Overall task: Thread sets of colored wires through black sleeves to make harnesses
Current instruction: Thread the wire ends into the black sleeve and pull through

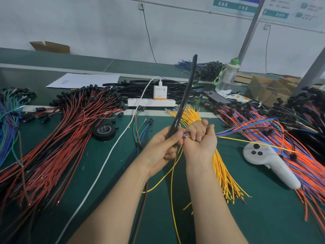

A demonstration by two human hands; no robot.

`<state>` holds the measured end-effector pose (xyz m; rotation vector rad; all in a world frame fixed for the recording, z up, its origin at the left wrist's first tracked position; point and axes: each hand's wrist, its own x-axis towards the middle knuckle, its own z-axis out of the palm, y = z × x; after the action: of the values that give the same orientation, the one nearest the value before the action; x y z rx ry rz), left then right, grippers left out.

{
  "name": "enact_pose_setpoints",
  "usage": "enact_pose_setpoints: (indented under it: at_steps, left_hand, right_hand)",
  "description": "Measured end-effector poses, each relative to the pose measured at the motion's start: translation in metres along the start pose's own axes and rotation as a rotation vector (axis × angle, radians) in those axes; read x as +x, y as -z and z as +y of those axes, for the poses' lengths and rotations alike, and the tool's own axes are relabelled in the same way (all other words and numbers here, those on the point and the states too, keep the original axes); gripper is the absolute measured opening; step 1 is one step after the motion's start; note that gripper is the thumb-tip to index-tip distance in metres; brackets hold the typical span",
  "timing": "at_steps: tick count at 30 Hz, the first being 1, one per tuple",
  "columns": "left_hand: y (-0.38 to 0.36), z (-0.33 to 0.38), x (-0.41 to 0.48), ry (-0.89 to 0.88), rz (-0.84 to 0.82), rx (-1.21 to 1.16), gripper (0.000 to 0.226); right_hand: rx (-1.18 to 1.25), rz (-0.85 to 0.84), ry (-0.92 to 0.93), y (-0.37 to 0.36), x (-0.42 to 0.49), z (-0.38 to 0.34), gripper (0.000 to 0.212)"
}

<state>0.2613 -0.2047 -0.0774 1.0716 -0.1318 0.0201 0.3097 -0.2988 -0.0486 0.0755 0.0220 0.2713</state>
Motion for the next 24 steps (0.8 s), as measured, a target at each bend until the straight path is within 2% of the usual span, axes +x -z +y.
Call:
enact_pose_setpoints:
  at_steps: [8, 10, 13, 15, 18, 24]
  left_hand:
    - [-0.003, 0.006, -0.003, -0.023, 0.026, 0.172, 0.008]
    - [-0.006, 0.007, -0.003, -0.01, 0.062, 0.134, 0.014]
    - [-0.01, 0.013, 0.0, 0.012, 0.074, -0.137, 0.03]
    - [-0.009, 0.019, 0.001, -0.054, 0.055, -0.255, 0.032]
    - [-0.007, 0.024, -0.001, -0.174, 0.013, -0.22, 0.025]
    - [-0.004, 0.022, -0.001, -0.236, 0.023, -0.091, 0.02]
  right_hand:
    - [-0.074, 0.02, -0.01, -0.003, -0.003, -0.002, 0.048]
    - [-0.077, 0.018, -0.006, -0.004, -0.003, -0.003, 0.048]
    - [-0.035, 0.004, -0.003, -0.004, -0.001, -0.007, 0.051]
    - [-0.021, -0.002, -0.008, -0.004, -0.001, -0.008, 0.052]
    - [-0.043, -0.009, -0.021, -0.003, -0.001, -0.005, 0.049]
    - [0.025, -0.033, -0.054, -0.003, -0.003, -0.005, 0.05]
